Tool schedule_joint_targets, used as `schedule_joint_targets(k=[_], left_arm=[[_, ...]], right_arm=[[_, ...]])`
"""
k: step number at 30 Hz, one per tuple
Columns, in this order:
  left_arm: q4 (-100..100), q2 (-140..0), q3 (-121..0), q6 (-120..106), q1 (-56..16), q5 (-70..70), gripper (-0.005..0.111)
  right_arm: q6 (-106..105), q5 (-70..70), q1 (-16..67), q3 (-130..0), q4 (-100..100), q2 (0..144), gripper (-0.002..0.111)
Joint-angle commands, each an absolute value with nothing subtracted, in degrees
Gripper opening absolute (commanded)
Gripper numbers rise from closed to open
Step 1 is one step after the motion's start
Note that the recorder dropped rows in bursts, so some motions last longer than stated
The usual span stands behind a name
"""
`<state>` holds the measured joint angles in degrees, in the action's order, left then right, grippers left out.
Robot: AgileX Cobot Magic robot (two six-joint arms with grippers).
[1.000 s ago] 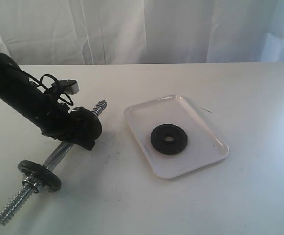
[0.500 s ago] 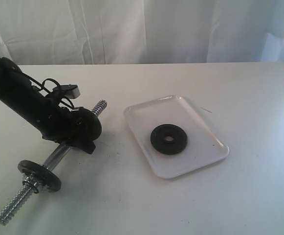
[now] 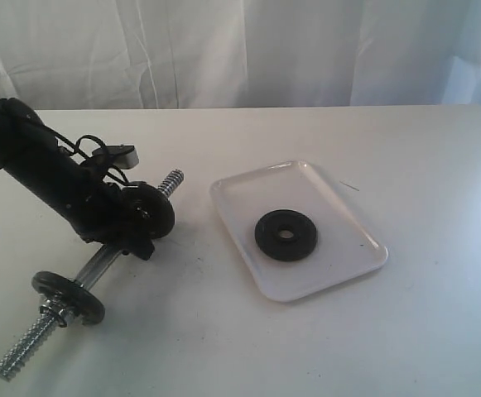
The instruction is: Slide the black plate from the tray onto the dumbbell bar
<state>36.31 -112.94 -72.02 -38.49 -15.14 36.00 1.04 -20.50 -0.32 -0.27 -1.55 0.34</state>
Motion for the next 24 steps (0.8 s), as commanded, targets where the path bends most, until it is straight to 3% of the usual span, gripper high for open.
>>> schedule_joint_targets(k=[1,4,19,24], left_arm=[[36.96,-112.65,-72.18,-38.08,-15.45,38.55,0.022],[36.96,-112.65,-72.18,-38.59,-15.45,38.55,0.000],[52.22,-106.75,-71.97,-55.46,-15.56,36.91,0.000],[52.22,-102.20,-71.72,-55.73,-15.56,39.19,0.000]], right_arm=[[1.33,-19.65,-0.55,0.00,-1.95,0.00,0.000],[1.33,-19.65,-0.55,0.00,-1.95,0.00,0.000],[1.33,-19.65,-0.55,0.00,-1.95,0.00,0.000],[-7.62,-17.66,-0.55,0.00,-3.69,0.00,0.000]])
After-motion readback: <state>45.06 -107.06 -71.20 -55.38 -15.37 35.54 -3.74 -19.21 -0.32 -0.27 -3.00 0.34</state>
